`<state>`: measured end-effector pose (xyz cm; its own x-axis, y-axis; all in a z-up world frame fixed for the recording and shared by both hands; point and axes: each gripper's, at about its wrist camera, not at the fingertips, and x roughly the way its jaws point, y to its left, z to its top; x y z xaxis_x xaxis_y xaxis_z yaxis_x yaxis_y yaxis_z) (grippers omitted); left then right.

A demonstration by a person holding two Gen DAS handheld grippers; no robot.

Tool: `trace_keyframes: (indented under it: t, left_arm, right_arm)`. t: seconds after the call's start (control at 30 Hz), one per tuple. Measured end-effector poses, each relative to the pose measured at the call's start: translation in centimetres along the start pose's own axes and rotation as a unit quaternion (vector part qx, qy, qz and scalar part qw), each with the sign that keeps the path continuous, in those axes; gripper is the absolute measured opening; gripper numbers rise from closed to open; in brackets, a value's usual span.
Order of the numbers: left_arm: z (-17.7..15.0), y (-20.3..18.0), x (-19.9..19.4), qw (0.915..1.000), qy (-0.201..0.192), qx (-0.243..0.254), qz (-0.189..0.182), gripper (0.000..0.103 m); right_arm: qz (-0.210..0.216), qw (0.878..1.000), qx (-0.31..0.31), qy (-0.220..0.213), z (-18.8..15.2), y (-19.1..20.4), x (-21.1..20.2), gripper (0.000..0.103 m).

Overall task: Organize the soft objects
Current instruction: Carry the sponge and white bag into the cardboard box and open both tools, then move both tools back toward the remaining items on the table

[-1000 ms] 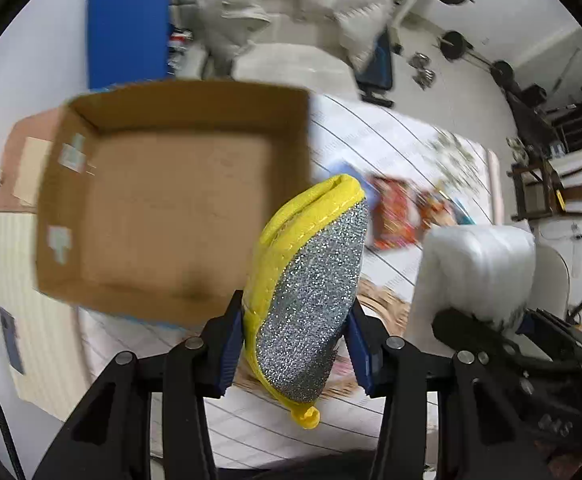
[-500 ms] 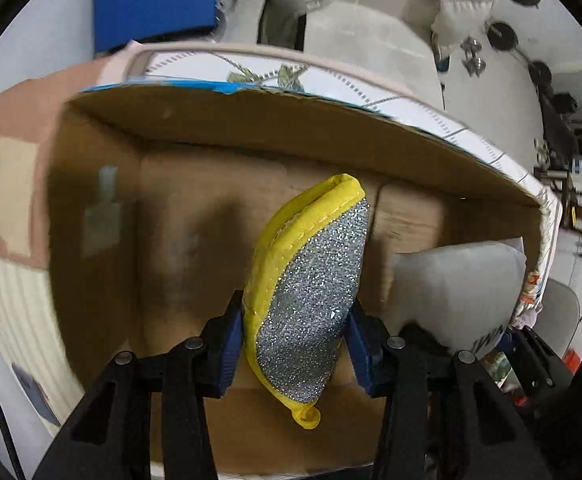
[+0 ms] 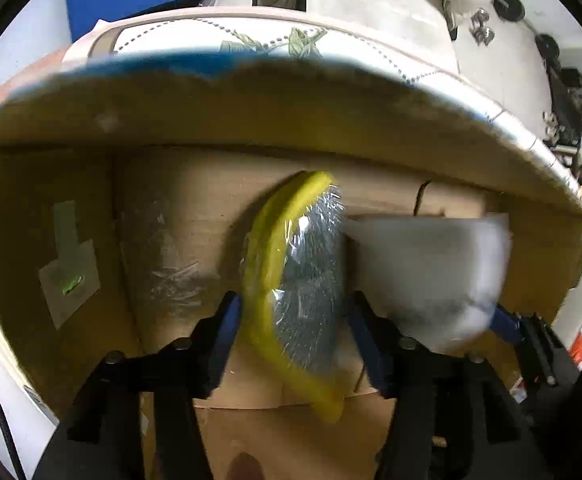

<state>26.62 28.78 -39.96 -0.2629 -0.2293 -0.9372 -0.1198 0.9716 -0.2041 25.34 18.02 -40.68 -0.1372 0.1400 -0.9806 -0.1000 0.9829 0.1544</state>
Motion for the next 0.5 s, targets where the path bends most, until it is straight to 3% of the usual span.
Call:
trace_keyframes:
  t: [0.07,0.1,0.3,0.5]
  left_arm:
    - [-0.5,-0.2,-1.4,0.9995,-0.026,0.005,0.015,0.089]
    - [-0.9,-0.4,-2.1,0.9991,-0.037,0.007,0.02,0.092]
    - [-4.5,-0.9,-5.8,0.9954,-0.089,0.011,0.033,0.102]
    - [-7.8,-0.9,-8.0,0.9892,-0.14,0.014,0.042,0.102]
  right_arm:
    - [-0.002,1.0,-0.005,-0.004,-0.4,0.2,-0.7,0.103]
    - [-0.004,1.0,-0.007,-0.006,-0.7,0.3,-1.1,0.103]
    - [-0.024,0.999,-0.014,-0.03,-2.7,0.4,-3.7,0.103]
    - [-0.02,0.998,-0.016,-0.061,-5.3,-0.6,-6.3,0.103]
